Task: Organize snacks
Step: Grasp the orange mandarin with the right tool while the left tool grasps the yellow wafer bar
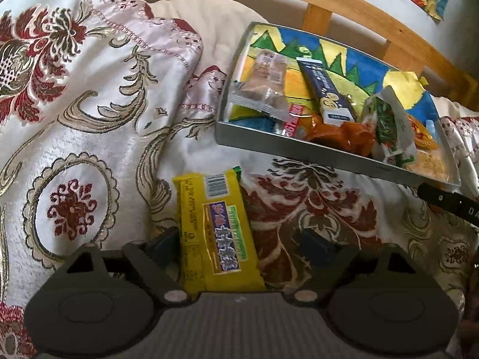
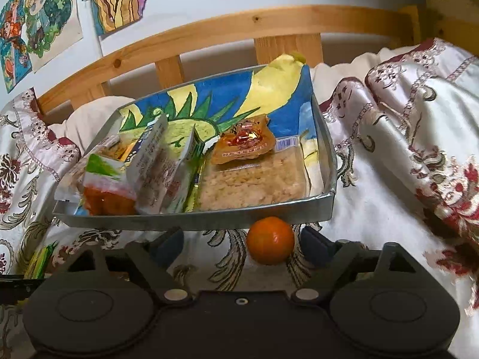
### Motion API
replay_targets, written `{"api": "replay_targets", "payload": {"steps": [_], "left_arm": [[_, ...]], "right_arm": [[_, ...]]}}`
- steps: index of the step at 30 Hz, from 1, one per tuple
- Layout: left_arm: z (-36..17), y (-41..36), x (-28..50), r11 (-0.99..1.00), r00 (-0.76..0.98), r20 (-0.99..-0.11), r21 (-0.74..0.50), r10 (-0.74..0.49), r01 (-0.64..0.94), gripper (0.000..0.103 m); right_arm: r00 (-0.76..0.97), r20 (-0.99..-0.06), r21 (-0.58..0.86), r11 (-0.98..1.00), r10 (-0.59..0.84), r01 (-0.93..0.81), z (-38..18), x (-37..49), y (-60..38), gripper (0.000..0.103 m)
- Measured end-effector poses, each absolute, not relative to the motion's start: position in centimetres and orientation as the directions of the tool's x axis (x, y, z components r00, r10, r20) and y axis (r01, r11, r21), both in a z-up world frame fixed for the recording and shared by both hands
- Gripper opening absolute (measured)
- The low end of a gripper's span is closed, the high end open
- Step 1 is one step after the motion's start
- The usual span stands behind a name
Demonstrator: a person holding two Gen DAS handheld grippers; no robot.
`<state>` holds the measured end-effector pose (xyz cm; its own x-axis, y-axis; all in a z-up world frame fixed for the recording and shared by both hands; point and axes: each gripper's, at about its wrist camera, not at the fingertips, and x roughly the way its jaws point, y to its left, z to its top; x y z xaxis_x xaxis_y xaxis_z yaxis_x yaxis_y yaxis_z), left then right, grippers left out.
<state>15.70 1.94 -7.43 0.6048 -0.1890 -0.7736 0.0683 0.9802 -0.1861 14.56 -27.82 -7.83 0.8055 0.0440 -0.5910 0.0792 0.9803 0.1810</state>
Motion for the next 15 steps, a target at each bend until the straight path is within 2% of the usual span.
{"api": "replay_targets", "payload": {"steps": [4,6,7,10,12,13,15], "left_arm": [[-7.4,1.9,15.8,0.979,0.609,-0.770,-0.193,-0.192,0.065,0.078],[-7.3,1.4,15.8,0.979,0.610,-0.767,-0.188,-0.200,0.084,0.076],[-7.2,1.2,15.8,0.978,0.611,-0.765,-0.188,-0.205,0.092,0.076],[-7.1,0.6,15.9,0.976,0.614,-0.759,-0.189,-0.217,0.111,0.073],[-7.0,0.2,15.9,0.972,0.614,-0.754,-0.195,-0.234,0.131,0.067],[-6.9,-0.1,16.0,0.970,0.612,-0.753,-0.194,-0.241,0.144,0.063],[-6.8,-0.6,16.0,0.967,0.609,-0.751,-0.193,-0.256,0.169,0.062]], "right_arm": [[0.797,-0.602,0.176,0.982,0.048,0.074,-8.0,14.7,-27.8,0.069],[0.793,-0.607,0.170,0.983,0.055,0.062,-8.0,14.7,-27.6,0.053],[0.790,-0.610,0.167,0.984,0.061,0.053,-8.0,14.7,-27.5,0.049],[0.787,-0.613,0.149,0.988,0.067,0.032,-8.1,14.6,-26.9,0.044],[0.787,-0.612,0.146,0.989,0.078,0.015,-8.1,14.6,-26.7,0.036],[0.785,-0.613,0.144,0.989,0.084,0.006,-8.1,14.5,-26.6,0.036],[0.785,-0.613,0.140,0.990,0.090,-0.004,-8.1,14.4,-26.3,0.036]]}}
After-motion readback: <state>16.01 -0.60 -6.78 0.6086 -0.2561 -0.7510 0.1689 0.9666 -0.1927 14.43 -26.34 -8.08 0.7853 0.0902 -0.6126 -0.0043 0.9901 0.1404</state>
